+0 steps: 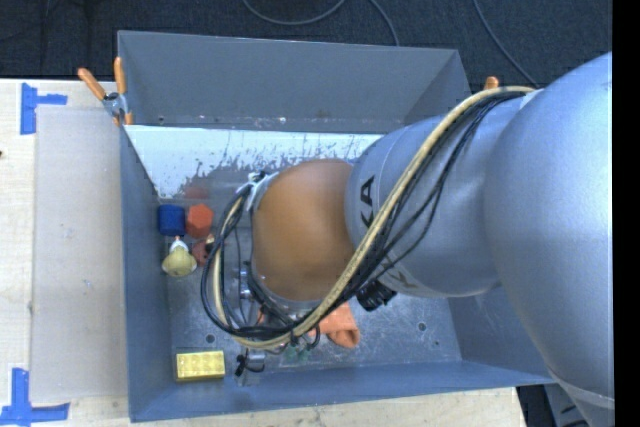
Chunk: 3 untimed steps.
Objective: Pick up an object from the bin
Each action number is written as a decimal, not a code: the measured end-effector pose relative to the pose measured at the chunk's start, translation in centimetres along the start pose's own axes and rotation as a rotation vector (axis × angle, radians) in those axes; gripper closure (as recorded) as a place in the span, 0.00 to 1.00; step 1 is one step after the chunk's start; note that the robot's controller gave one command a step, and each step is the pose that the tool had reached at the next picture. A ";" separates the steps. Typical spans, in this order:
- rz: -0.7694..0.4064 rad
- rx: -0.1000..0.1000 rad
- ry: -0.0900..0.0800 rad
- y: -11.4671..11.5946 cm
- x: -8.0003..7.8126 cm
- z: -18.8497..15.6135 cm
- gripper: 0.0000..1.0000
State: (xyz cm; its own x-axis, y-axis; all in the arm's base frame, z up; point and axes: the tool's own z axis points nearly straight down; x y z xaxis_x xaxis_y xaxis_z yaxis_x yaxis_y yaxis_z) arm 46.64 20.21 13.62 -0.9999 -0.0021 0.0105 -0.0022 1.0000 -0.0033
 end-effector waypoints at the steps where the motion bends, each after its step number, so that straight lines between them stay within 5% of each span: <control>1: 0.004 -0.002 -0.007 -0.1 -0.2 -0.4 0.00; 2: 0.096 -0.001 0.003 -2.0 -2.3 -2.7 0.00; 3: 0.130 -0.002 -0.007 -4.1 -5.8 -4.3 0.00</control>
Offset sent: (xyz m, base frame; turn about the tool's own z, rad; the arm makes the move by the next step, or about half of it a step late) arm 0.0562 -0.0502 0.0620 0.2310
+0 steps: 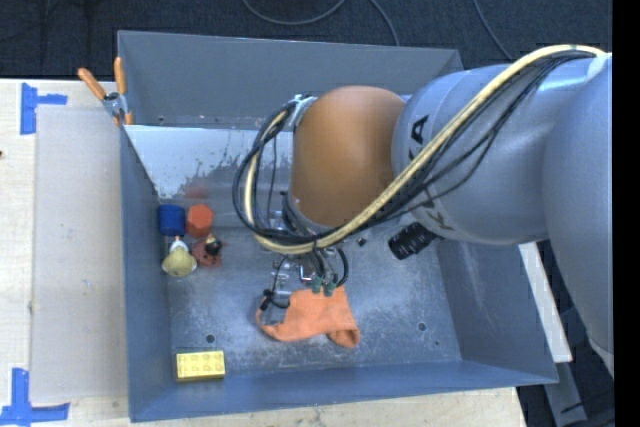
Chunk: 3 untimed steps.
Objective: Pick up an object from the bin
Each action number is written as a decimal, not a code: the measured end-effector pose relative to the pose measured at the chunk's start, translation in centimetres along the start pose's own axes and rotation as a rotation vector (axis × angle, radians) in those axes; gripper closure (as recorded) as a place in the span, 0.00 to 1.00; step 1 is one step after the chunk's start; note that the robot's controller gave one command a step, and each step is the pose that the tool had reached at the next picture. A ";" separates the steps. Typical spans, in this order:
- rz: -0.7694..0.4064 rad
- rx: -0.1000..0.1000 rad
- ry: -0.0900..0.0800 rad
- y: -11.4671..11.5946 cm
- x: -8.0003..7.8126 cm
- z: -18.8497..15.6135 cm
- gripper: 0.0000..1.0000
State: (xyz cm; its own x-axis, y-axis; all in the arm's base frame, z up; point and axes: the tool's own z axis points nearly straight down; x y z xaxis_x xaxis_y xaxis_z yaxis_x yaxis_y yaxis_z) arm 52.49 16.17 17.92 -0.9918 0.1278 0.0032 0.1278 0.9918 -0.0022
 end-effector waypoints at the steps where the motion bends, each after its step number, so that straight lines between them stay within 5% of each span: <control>1: -0.020 -0.001 0.003 -0.8 -0.3 -0.1 0.00; 2: 0.030 0.001 0.003 -1.8 0.3 1.8 0.00; 3: -0.201 0.000 0.006 -3.5 1.2 2.7 0.00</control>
Offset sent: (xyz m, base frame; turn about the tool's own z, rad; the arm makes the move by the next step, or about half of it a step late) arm -0.0223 -0.0162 -0.0668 -0.5328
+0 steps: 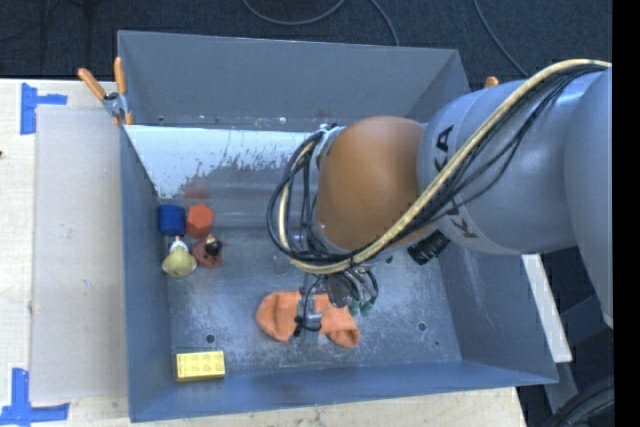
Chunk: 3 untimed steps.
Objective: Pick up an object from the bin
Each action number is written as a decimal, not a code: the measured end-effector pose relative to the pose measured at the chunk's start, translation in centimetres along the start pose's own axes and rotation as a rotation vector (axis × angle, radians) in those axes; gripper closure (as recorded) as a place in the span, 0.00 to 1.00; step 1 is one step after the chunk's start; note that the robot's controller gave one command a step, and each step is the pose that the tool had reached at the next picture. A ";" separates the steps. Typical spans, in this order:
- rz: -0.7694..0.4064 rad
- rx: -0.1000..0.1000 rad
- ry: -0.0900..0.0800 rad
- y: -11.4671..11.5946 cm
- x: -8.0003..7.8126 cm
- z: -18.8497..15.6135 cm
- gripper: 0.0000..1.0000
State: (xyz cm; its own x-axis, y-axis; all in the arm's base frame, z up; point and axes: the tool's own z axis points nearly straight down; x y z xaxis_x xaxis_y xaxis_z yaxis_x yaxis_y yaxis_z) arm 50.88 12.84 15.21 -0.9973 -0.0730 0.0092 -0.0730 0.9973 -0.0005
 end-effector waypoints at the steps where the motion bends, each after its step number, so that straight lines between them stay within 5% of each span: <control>1: 0.122 0.000 -0.001 -2.3 0.7 1.4 0.00; 2: 0.318 0.001 0.001 -3.9 0.7 4.1 0.00; 3: -0.014 0.000 0.003 -5.3 0.7 8.1 1.00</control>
Offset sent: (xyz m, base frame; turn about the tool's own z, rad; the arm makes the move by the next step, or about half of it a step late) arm -0.0040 -0.0654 -0.0821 -0.0198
